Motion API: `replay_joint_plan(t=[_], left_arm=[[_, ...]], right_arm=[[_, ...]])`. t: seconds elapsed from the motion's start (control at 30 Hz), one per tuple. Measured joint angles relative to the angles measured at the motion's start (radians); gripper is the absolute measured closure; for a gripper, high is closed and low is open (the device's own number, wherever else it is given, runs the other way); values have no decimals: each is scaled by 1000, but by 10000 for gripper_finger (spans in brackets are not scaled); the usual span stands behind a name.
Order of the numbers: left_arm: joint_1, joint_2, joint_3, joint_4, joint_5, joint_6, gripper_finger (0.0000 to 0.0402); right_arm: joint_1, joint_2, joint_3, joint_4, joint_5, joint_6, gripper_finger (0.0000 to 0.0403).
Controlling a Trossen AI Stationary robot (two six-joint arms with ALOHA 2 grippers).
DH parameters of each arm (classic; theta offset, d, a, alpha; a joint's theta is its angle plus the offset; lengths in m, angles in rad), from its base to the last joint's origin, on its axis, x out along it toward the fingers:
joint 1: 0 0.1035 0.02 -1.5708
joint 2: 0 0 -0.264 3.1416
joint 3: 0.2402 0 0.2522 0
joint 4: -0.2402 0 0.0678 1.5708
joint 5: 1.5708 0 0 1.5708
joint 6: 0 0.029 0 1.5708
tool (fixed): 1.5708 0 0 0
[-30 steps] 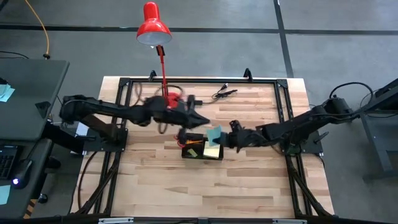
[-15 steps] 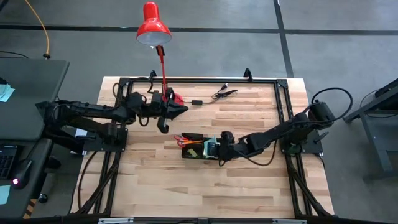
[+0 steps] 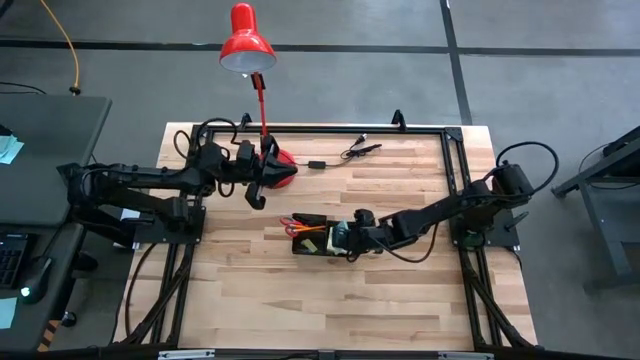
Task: Pick and place office supplies into organizer
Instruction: Put the light blue sticky notes into the black desk organizer
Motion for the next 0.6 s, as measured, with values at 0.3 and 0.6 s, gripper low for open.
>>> replay_joint_plan(t=[0.3,0.6], left_arm=[[-2,0,0,-5,24,2,401],[-2,1,0,-5,67,-1,401]], right_arm=[[-26,0,0,0,-43,11,231],[-6,-7,11,-11,-107,-41,210]])
